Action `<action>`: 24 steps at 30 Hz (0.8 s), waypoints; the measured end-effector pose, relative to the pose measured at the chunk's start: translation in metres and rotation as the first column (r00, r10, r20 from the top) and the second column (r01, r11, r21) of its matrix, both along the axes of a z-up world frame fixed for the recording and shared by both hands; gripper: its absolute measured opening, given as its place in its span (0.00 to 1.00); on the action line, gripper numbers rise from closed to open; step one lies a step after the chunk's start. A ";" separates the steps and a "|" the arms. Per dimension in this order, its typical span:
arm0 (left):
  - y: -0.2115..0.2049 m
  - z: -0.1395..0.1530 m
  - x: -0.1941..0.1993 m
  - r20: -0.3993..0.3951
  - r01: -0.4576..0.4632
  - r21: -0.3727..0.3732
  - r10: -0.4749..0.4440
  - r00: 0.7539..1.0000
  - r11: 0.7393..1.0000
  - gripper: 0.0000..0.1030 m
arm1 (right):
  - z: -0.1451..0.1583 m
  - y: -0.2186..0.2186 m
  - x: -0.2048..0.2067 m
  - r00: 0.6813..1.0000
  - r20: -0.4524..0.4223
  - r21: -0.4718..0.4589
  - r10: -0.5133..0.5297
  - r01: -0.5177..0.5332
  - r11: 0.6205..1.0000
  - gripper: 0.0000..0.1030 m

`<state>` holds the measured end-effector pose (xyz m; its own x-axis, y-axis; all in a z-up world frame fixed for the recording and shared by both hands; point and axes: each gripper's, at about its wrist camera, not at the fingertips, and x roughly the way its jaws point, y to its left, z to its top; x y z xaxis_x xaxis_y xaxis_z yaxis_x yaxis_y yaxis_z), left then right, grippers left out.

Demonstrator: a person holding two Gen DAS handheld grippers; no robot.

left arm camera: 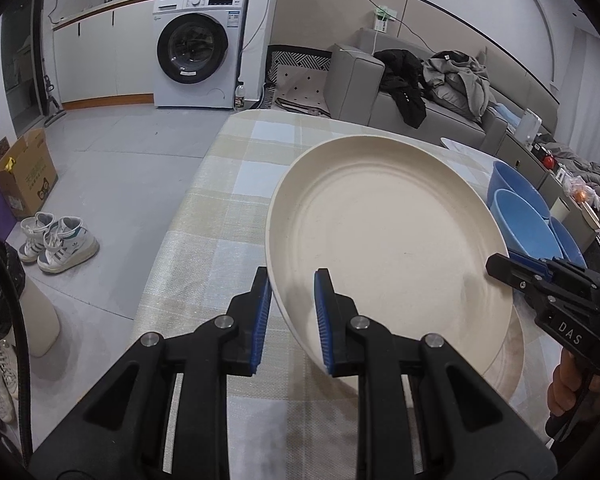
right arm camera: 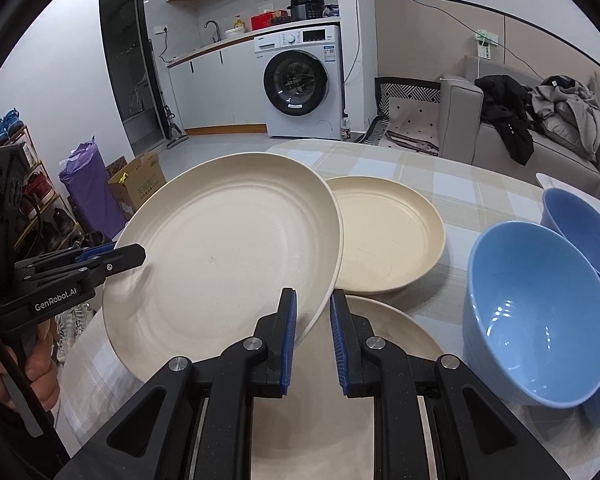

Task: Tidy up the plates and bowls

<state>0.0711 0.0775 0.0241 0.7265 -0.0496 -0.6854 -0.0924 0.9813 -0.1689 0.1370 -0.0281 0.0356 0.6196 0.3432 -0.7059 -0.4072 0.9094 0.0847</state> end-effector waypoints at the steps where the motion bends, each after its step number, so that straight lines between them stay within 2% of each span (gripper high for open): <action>1: -0.002 0.001 -0.001 0.001 0.006 -0.001 -0.006 1.000 1.000 0.17 | 0.001 -0.003 -0.002 1.000 0.002 0.001 -0.006 0.006 1.000 0.17; 17: -0.023 0.010 -0.012 -0.003 0.075 0.011 -0.075 0.997 0.997 0.17 | 0.003 -0.033 -0.024 0.998 -0.001 0.032 -0.056 0.056 0.998 0.17; 24: -0.032 0.005 -0.010 -0.021 0.104 0.025 -0.104 0.994 0.994 0.17 | 0.001 -0.042 -0.035 0.997 -0.005 0.036 -0.075 0.075 0.997 0.18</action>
